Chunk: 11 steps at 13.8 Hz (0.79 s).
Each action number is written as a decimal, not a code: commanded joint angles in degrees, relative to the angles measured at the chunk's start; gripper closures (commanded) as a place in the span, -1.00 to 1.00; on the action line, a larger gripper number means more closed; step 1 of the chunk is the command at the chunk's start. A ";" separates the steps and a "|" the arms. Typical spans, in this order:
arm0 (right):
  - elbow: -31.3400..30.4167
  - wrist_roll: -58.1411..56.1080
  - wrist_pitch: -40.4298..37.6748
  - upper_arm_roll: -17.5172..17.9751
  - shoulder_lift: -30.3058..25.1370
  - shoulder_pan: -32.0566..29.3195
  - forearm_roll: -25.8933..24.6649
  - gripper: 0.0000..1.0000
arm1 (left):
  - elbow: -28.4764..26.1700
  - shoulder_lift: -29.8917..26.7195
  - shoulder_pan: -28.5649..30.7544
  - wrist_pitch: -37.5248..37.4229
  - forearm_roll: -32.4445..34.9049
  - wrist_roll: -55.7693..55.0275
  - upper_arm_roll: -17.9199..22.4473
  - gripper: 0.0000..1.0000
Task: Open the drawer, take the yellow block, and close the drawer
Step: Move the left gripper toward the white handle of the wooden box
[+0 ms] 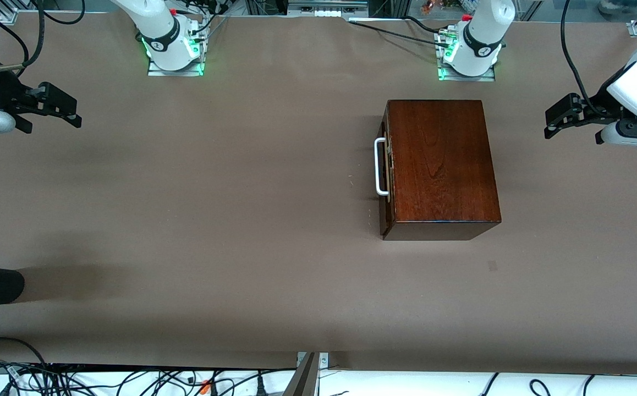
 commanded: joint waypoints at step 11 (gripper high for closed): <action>-0.74 -0.35 2.17 -0.90 -0.57 0.06 -0.63 -1.00 | -0.12 -0.49 -1.33 0.14 -0.64 -9.78 -6.40 -1.00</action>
